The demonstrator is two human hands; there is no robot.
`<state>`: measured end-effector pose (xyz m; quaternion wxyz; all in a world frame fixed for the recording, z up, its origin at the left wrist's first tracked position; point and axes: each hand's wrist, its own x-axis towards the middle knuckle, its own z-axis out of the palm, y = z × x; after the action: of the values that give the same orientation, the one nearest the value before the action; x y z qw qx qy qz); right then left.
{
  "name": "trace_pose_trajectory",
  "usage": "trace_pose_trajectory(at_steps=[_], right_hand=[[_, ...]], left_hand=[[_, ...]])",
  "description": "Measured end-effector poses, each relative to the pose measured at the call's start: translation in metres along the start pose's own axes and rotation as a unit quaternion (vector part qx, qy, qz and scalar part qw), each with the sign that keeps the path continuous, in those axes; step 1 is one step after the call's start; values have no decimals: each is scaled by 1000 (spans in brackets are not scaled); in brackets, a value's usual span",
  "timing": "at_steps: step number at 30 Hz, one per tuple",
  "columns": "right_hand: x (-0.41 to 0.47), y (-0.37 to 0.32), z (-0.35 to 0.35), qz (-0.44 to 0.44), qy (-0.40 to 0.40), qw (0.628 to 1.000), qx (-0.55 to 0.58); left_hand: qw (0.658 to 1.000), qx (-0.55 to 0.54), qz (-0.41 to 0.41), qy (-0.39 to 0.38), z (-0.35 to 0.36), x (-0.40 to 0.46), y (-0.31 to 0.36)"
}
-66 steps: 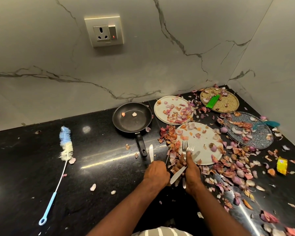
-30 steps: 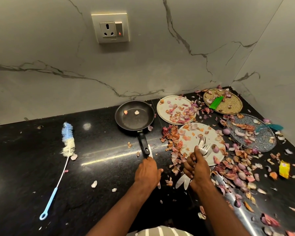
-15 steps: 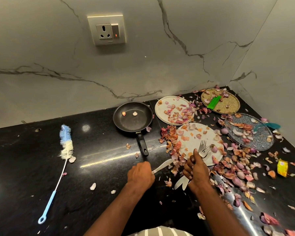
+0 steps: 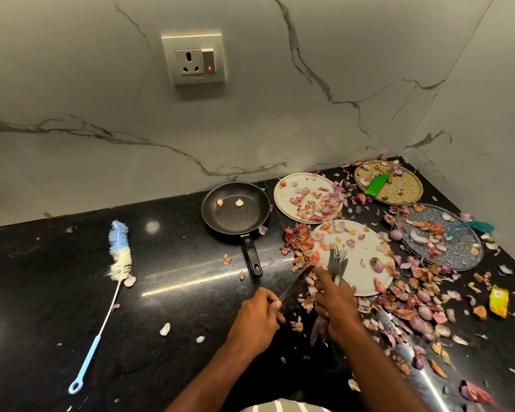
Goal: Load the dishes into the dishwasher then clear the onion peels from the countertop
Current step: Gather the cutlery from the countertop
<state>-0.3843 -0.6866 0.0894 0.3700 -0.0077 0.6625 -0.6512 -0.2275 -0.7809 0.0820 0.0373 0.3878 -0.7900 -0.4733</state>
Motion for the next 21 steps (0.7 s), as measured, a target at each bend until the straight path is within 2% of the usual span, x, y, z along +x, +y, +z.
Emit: trace_pose_trajectory(at_steps=[2,3,5,7,11,16,18,21], right_hand=[[-5,-2,6,-41,-39,996,-70],[-7,-1,9,-63,-61,991,-98],[-8,1,12,-82,-103,987,-95],[-12,-1,14,-66,-114,991,-38],[-7,-15,-1,-91,-3,995,-51],[10,-26,-26,-62,110,990,69],[10,-23,-30,-42,83,990,105],[2,-10,-24,-13,-29,996,80]], left_hand=[[992,-125,0,-10,-1,-5,12],[988,-151,11,-11,-2,-7,18],[987,-155,38,-18,-3,-11,26],[987,-149,58,-26,-2,-14,26],[983,-160,77,-42,-3,-21,14],[982,-154,86,-70,-8,-35,2],[985,-155,68,-34,-6,-35,6],[987,-121,88,65,0,-27,18]])
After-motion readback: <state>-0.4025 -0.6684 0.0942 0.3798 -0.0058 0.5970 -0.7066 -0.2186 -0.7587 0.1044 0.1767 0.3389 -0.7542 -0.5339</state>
